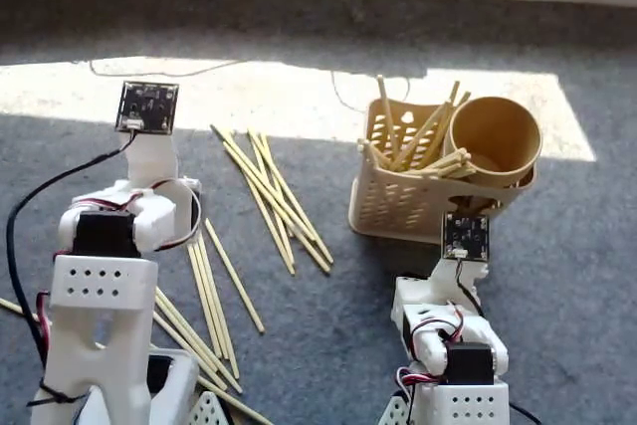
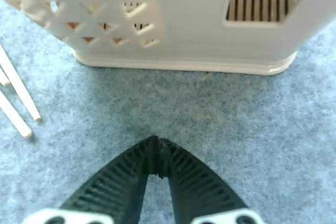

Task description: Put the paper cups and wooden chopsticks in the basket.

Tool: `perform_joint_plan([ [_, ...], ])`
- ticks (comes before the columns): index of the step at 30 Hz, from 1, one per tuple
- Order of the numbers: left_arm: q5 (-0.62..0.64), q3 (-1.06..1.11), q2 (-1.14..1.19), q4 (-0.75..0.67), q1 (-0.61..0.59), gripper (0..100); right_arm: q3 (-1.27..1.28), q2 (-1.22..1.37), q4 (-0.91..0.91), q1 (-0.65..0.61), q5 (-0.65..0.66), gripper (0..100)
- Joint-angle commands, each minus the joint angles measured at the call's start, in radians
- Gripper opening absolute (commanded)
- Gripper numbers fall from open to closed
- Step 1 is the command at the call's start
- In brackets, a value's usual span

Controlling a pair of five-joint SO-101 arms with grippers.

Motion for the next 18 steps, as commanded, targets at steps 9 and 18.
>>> perform_joint_plan([
  [9, -0.071, 0.213, -0.008, -0.13, -0.054, 12, 0.104, -0.002, 0.007, -0.007, 0.009, 0.8],
  [18, -0.075, 0.344, -0.007, -0.245, -0.053, 12, 0.104, -0.002, 0.007, -0.007, 0.009, 0.8],
])
